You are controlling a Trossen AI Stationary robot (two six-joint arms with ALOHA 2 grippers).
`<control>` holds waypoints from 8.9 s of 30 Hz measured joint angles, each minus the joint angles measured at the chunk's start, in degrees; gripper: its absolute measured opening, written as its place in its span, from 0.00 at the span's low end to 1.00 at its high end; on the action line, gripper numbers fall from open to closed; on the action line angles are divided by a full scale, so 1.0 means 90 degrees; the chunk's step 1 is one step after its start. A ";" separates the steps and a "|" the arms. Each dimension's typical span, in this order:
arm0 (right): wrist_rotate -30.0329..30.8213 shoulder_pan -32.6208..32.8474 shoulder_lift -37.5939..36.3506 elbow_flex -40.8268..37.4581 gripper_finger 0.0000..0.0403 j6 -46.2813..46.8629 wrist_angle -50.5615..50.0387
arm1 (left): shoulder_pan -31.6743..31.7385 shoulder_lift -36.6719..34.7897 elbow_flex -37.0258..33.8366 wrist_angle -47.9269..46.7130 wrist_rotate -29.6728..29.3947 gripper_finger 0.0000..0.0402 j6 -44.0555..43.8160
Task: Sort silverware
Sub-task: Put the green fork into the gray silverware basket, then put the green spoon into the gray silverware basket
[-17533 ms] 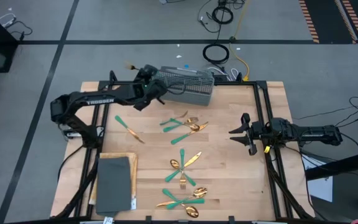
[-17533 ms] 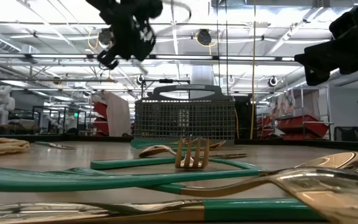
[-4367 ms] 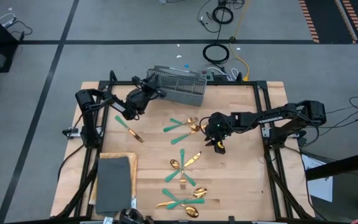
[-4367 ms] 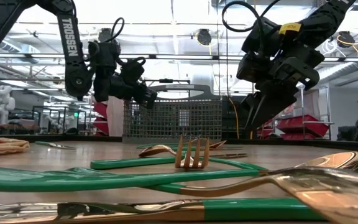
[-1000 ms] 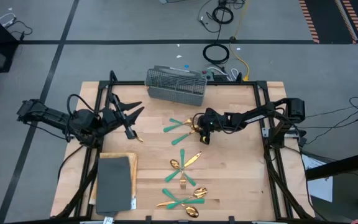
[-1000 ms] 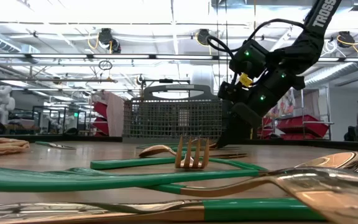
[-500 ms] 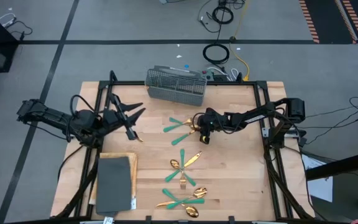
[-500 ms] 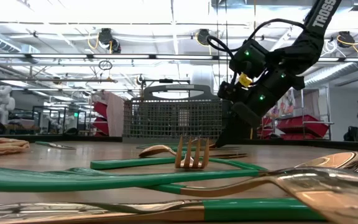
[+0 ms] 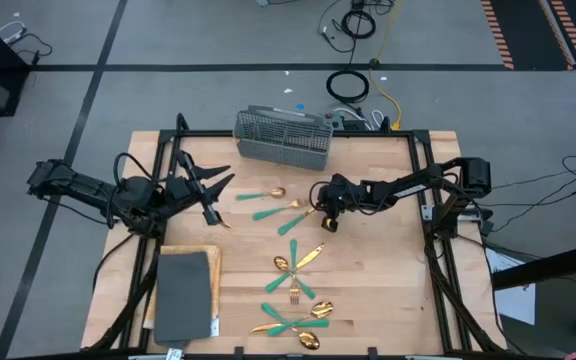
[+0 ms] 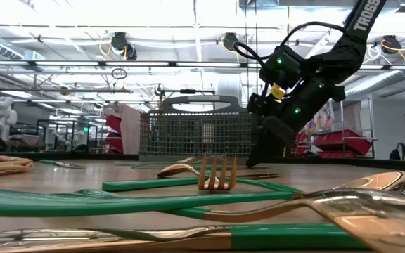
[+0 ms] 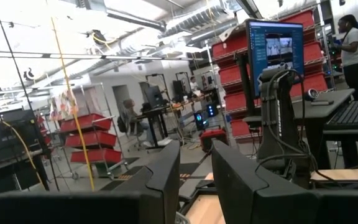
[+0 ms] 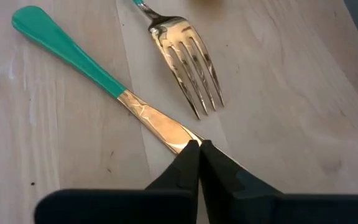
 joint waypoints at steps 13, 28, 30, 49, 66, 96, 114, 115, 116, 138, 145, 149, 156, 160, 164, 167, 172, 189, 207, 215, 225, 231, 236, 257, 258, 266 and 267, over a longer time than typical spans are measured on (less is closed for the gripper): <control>-0.0419 0.0301 0.0000 0.0998 0.39 -0.1014 -0.0573 | 0.0000 0.0001 0.0001 -0.0256 -0.1112 0.25 0.0007; -0.0320 0.0231 0.0484 0.2271 0.52 -0.2684 -0.1963 | 0.0000 0.0007 0.0001 -0.0833 -0.2271 0.25 0.0017; -0.0330 0.0233 0.0652 0.2271 0.52 -0.2715 -0.1898 | 0.0008 -0.0005 0.0002 -0.0921 -0.2401 0.25 0.0028; -0.0256 0.0061 0.0884 0.2271 0.52 -0.2853 -0.1585 | 0.0007 -0.0012 0.0002 -0.1185 -0.2476 0.25 0.0015; 0.0576 -0.0009 0.1450 0.2273 0.13 -0.2049 -0.1191 | 0.0007 -0.0012 0.0002 -0.1175 -0.2480 0.25 0.0015; 0.6187 -0.0108 -0.0093 0.3832 0.00 -0.6506 -0.1551 | 0.0007 -0.0010 0.0002 -0.1519 -0.2613 0.25 -0.0002; 0.5836 -0.0876 0.1866 0.5867 0.00 -1.1693 0.0769 | 0.0007 -0.0011 0.0002 -0.2406 -0.3475 0.25 -0.0165; 0.5813 -0.0874 0.1933 0.5904 0.00 -1.1825 0.0829 | 0.0007 -0.0012 0.0002 -0.2462 -0.3489 0.25 -0.0167; 0.5779 -0.0875 0.1991 0.5932 0.00 -1.1876 0.0862 | 0.0007 -0.0012 0.0002 -0.2511 -0.3499 0.25 -0.0165; 0.4769 -0.0979 0.2200 0.5974 0.00 -1.1974 0.0386 | 0.0007 -0.0012 0.0002 -0.3730 -0.3500 0.25 -0.1440; 0.4354 -0.0976 0.2198 0.5974 0.00 -1.2047 0.0112 | 0.0007 -0.0012 0.0002 -0.3748 -0.3500 0.25 -0.1496; 0.4344 -0.0979 0.2198 0.5974 0.02 -1.2024 0.0008 | 0.0007 -0.0012 0.0002 -0.3747 -0.3500 0.25 -0.1496; 0.3949 -0.0973 0.2198 0.5974 0.16 -1.1777 -0.0056 | 0.0007 -0.0012 0.0002 -0.3747 -0.3500 0.25 -0.1498; 0.3830 -0.0961 0.2198 0.5974 0.28 -1.1662 -0.0009 | 0.0007 -0.0012 0.0002 -0.3747 -0.3497 0.25 -0.1498; 0.3825 -0.0967 0.2198 0.5974 0.37 -1.1326 0.0285 | 0.0007 -0.0012 -0.0001 -0.3747 -0.3498 0.25 -0.1496; 0.3678 -0.0967 0.2193 0.5974 0.42 -1.1149 0.0717 | 0.0007 -0.0012 -0.0001 -0.3747 -0.3497 0.25 -0.1496; 0.3230 -0.0964 0.2188 0.5974 0.46 -1.1147 0.1165 | 0.0007 -0.0012 -0.0001 -0.3747 -0.3497 0.25 -0.1496; 0.4804 -0.0802 0.2155 0.5974 0.49 -1.0639 0.0773 | 0.0007 -0.0012 -0.0001 -0.3795 -0.3495 0.25 -0.1670; 0.1896 0.0423 0.2186 0.5969 0.49 -0.5655 -0.3659 | 0.0007 -0.0011 -0.0003 -0.4869 -0.3041 0.25 -0.3333; -0.0614 -0.0422 0.2188 0.5969 0.49 -0.0933 -0.4291 | 0.0007 -0.0010 -0.0003 -0.5038 -0.2696 0.25 -0.3665; -0.0765 -0.0583 0.2195 0.5526 0.49 0.0252 -0.4811 | 0.0007 -0.0012 -0.0003 -0.5025 -0.2557 0.25 -0.3828; -0.0570 -0.0646 0.2198 0.5255 0.49 0.0708 -0.4279 | 0.0007 -0.0012 -0.0003 -0.5025 -0.2557 0.25 -0.3830; -0.0081 -0.0646 0.2191 0.5221 0.49 0.0939 -0.3966 | 0.0007 -0.0012 -0.0003 -0.5025 -0.2557 0.25 -0.3832; 0.0091 -0.0477 0.2197 0.4811 0.49 0.1033 -0.3325 | 0.0007 -0.0012 -0.0003 -0.5020 -0.2246 0.25 -0.4000; 0.0107 -0.0473 0.2227 0.4812 0.49 0.1040 -0.3303 | 0.0007 -0.0011 -0.0003 -0.5020 -0.2246 0.25 -0.4000; 0.0024 -0.0398 0.2660 0.4813 0.49 0.1266 -0.3096 | 0.0007 -0.0012 -0.0003 -0.5024 -0.2243 0.25 -0.3997; 0.0034 -0.0393 0.2695 0.4813 0.49 0.1285 -0.3081 | 0.0007 -0.0012 -0.0003 -0.5036 -0.2242 0.25 -0.3997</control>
